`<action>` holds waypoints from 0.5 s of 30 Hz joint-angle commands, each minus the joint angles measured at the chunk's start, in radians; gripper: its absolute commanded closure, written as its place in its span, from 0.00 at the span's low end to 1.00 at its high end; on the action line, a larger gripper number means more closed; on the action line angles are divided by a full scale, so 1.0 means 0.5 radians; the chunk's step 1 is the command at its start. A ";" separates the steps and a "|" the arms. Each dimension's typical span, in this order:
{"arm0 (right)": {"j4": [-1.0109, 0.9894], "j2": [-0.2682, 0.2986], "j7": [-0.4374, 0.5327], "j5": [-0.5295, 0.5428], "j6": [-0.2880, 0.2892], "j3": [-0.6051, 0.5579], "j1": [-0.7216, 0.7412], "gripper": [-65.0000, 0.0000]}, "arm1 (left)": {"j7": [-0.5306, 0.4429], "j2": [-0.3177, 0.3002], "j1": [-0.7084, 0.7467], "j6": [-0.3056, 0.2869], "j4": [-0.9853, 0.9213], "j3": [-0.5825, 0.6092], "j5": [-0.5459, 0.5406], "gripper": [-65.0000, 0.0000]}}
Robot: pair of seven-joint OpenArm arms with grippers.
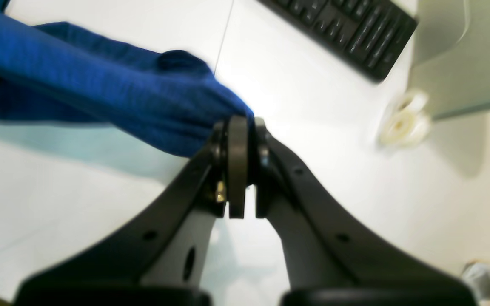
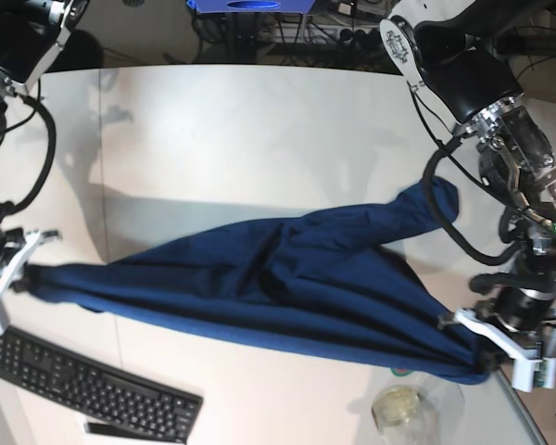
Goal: Layout the t-shirt on the table in an organized manner, then fold the t-shirt properly
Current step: 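Lift the t-shirt with both grippers and swing it over the table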
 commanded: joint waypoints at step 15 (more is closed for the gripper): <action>-0.020 -0.043 0.581 0.027 0.006 0.140 -0.837 0.99 | -0.042 0.059 0.691 -0.161 0.075 -0.237 -0.035 1.00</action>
